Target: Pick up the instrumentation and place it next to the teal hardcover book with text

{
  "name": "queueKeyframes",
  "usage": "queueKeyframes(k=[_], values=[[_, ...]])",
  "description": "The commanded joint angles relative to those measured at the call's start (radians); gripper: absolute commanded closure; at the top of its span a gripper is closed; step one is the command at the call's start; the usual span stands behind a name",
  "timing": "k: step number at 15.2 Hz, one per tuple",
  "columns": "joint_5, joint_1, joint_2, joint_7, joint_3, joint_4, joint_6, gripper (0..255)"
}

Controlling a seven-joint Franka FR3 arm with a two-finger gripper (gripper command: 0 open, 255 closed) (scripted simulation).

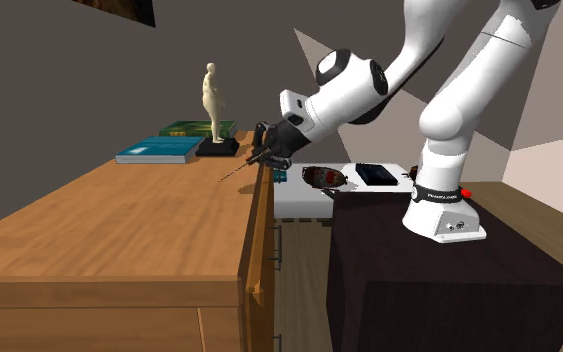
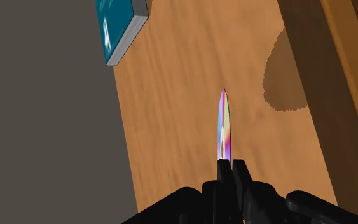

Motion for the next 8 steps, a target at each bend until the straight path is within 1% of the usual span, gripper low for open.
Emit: queueKeyframes(k=[1, 3, 5, 7, 8], values=[[-0.088, -0.085, 0.099, 0.026, 0.048, 0.073, -0.039, 255], [-0.157, -0.145, 0.207, 0.023, 0.08, 0.138, -0.092, 255], [-0.215, -0.185, 0.325, -0.002, 0.102, 0.202, -0.156, 255], [-0.262, -0.202, 0.447, -0.041, 0.107, 0.266, -0.223, 255], [-0.283, -0.2, 0.505, -0.064, 0.101, 0.299, -0.253, 255]])
